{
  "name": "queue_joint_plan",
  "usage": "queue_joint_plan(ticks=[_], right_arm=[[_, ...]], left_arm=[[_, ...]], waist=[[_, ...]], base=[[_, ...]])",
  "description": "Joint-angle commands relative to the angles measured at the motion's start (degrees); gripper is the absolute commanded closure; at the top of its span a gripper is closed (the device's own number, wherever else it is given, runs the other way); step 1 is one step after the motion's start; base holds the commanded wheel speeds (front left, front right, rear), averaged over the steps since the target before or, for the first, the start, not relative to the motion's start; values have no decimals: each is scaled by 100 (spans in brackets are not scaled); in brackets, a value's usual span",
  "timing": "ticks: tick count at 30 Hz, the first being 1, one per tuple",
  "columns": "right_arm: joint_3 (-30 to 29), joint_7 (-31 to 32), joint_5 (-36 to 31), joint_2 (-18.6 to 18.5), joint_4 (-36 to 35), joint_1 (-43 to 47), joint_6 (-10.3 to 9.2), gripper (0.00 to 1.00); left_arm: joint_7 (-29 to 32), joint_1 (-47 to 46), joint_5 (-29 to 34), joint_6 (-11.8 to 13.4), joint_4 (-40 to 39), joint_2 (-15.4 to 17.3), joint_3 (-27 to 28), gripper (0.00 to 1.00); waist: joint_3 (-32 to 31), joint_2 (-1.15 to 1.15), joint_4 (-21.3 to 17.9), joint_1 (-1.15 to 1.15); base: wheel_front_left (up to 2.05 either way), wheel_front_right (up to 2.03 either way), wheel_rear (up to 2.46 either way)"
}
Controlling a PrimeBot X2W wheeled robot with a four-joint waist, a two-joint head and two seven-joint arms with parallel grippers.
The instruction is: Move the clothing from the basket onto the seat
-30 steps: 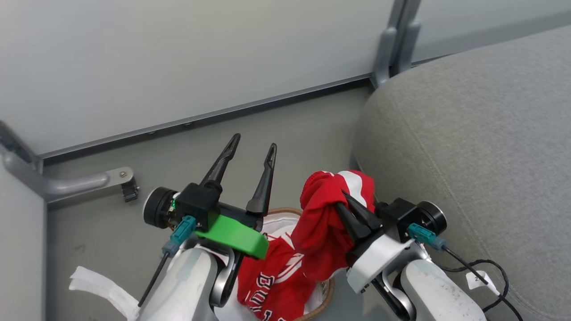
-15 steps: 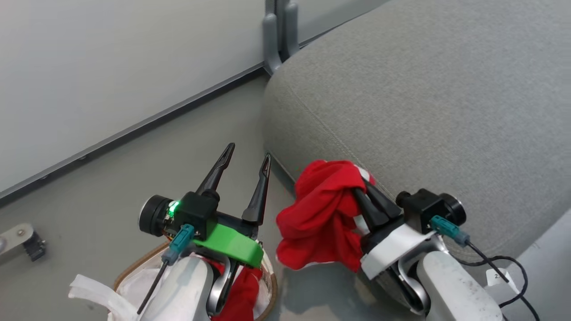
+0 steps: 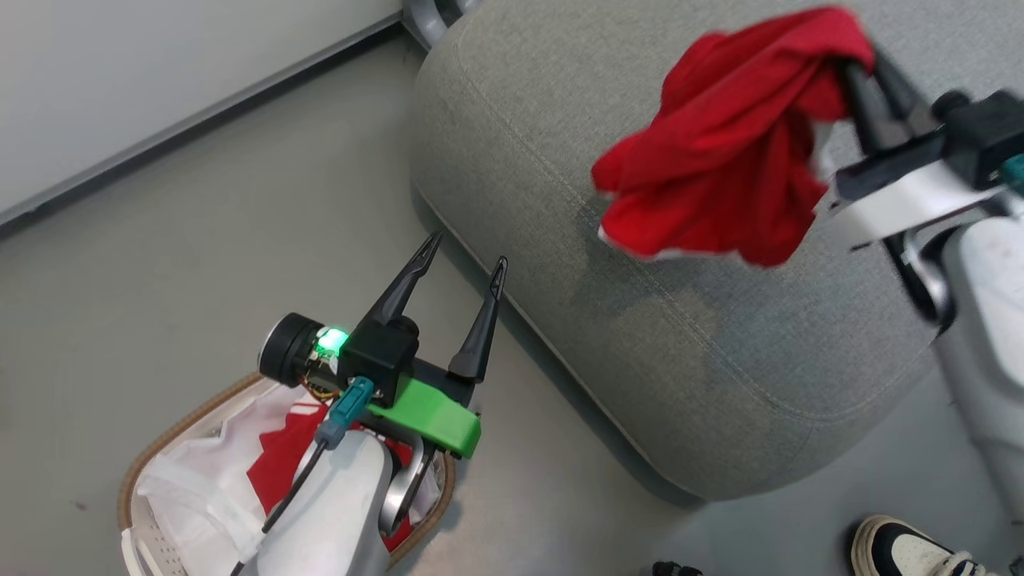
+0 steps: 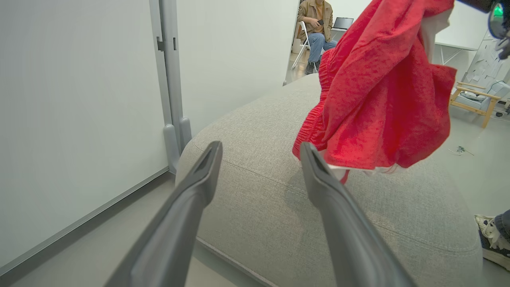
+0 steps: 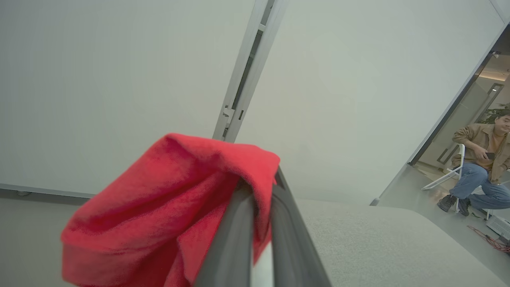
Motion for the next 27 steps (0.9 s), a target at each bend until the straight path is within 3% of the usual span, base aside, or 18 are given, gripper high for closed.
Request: queue_joint_plan(ticks=[1, 8, 13, 18, 19, 21, 22, 23, 27], right_arm=[[-107, -27, -63, -128, -10, -228, -8, 100], [-654, -26, -343, -728, 369, -1152, -7, 100], [-953, -20, -482, -740, 926, -1398, -8, 100], [-1098, -19, -585, -527, 1453, -1187, -8, 100], [-1142, -18, -630, -452, 1575, -1091, -8, 96], [-1231, -19, -648, -302, 1722, -947, -8, 71], [-1263, -19, -666, -249, 1773, -861, -8, 47], [-1315, -19, -673, -160, 1837, -733, -8, 1], [-1586, -19, -693, 89, 1909, -275, -8, 0]], left_arm=[[3, -122, 104, -22, 27, 55, -1, 0], [3, -469, 219, -38, 57, 126, -96, 0], [3, -685, 244, -44, 61, 146, -211, 0], [3, -811, 230, -45, 82, 151, -200, 0], [3, -822, 225, -45, 67, 140, -174, 0], [3, -818, 222, -45, 55, 122, -148, 0], [3, -812, 215, -45, 60, 115, -144, 0], [3, -803, 205, -46, 72, 110, -141, 0], [3, -717, 193, -46, 125, 97, -79, 0]], waist=[[536, -1, 221, 0], [1158, -1, 606, 0], [1461, -1, 861, 0], [1636, -1, 1034, 0], [1644, -1, 1055, 0], [1645, -1, 1080, 0], [1637, -1, 1085, 0], [1618, -1, 1088, 0], [1484, -1, 1065, 0]], base=[[0, 0, 0], [0, 0, 0], [0, 0, 0], [0, 0, 0], [0, 0, 0], [0, 0, 0], [0, 0, 0], [0, 0, 0], [0, 0, 0]])
